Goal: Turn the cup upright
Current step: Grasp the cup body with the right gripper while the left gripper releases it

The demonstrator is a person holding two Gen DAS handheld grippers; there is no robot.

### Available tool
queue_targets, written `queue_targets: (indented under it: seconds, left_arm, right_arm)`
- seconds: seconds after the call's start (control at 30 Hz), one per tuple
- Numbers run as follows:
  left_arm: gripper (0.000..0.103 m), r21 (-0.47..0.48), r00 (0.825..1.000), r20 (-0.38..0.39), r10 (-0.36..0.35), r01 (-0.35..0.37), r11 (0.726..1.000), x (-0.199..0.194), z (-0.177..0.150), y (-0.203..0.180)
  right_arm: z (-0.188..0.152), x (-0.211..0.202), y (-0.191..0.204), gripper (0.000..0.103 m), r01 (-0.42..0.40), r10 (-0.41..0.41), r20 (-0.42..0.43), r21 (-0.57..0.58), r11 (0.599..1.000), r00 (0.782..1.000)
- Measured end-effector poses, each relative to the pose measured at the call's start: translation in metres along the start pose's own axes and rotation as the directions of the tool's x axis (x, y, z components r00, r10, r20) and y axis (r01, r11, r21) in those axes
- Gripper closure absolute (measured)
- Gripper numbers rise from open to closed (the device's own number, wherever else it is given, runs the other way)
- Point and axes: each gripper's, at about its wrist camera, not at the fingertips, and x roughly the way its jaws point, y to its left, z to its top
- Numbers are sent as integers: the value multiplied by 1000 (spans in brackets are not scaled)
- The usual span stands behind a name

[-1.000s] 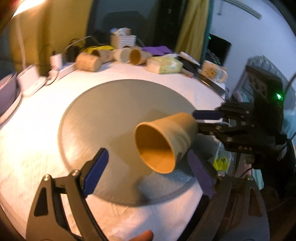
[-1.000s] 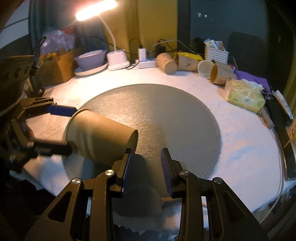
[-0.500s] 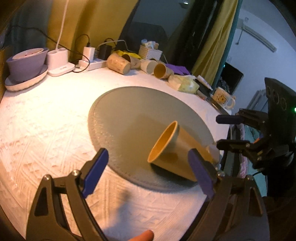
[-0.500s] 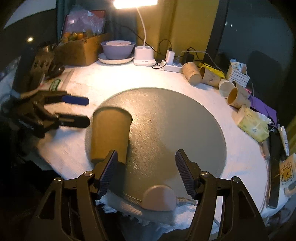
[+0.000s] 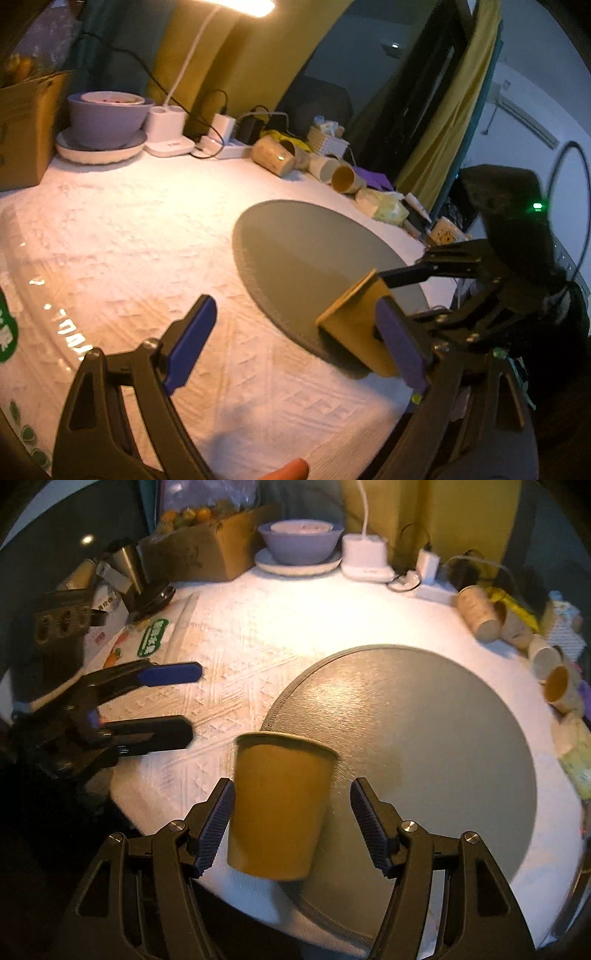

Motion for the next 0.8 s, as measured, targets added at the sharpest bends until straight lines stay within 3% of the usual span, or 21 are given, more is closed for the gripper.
queue_targets:
  seconds: [0.23,0.47,0.67,0.8]
  left_arm:
    - [14,-20,1000,16,-18,19,1000,-7,-2,10]
    - [14,-15,999,31,-25,25,1000,-11,-4,9]
    - [14,-44,999,27,-25,26,999,-9,-3,14]
    - [14,-41,1000,22,-19,20,999,-7,-2,13]
  right_arm:
    - [21,26,1,35,-46,45,-97,-8,999,994]
    - [29,47,-14,35,-165,178,-163,93,982,970]
    - [28,37,-15,38,-168,176,-101,79,983,979]
    - [28,21,-22,38,-95,96,-11,69,993,995]
